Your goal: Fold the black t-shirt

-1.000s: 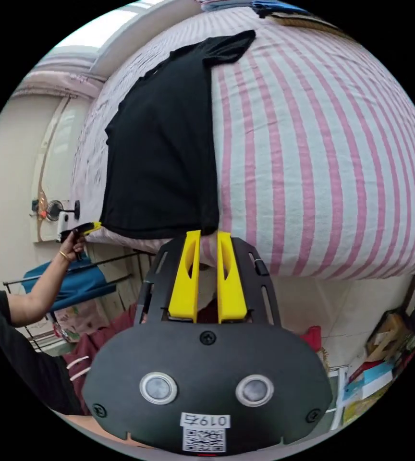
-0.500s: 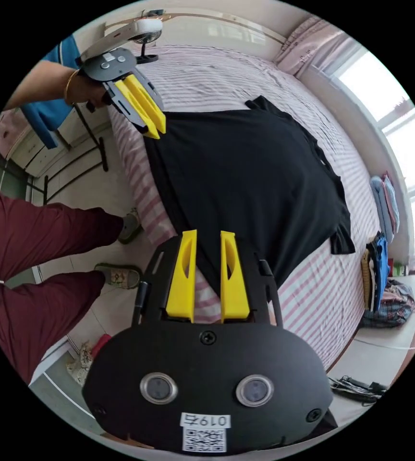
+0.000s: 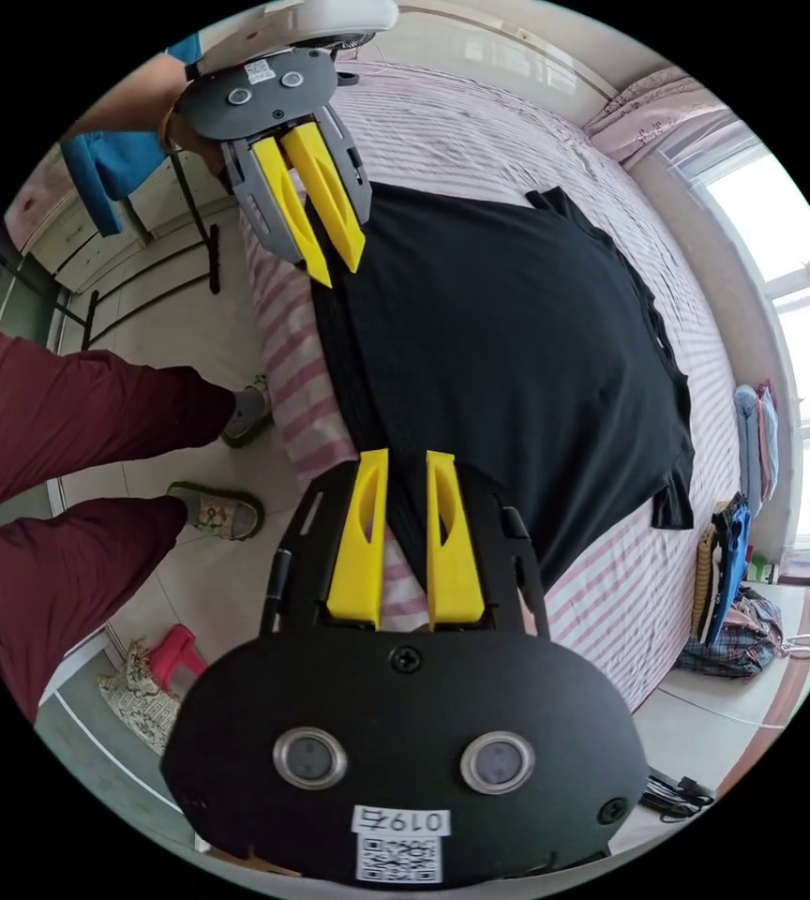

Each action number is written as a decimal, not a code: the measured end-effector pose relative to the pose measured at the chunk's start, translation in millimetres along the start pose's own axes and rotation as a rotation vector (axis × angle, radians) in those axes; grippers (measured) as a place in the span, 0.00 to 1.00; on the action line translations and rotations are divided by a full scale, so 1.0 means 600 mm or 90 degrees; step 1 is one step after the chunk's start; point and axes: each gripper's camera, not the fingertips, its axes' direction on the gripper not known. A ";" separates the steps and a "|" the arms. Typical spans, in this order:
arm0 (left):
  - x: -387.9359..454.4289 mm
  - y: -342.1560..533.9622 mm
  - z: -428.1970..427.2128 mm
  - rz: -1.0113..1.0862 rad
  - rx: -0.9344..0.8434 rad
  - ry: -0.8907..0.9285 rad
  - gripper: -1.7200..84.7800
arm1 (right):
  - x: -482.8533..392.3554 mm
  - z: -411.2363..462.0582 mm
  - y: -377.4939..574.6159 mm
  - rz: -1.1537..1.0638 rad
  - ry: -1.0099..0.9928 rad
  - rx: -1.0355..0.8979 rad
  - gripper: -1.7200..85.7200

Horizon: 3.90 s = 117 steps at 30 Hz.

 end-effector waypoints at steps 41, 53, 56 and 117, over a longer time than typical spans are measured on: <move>0.027 -0.131 0.165 -0.117 -0.055 0.120 0.03 | 0.142 -0.139 0.104 0.083 -0.063 -0.019 0.01; 0.083 -0.186 0.184 -0.006 0.005 -0.025 0.12 | 0.191 -0.144 0.151 0.132 -0.098 -0.006 0.01; 0.088 -0.193 0.202 0.003 -0.018 -0.033 0.14 | 0.199 -0.145 0.159 0.129 -0.096 -0.004 0.01; -0.030 -0.106 0.253 0.088 -0.111 -0.075 0.02 | 0.109 -0.109 0.143 0.027 -0.102 -0.032 0.01</move>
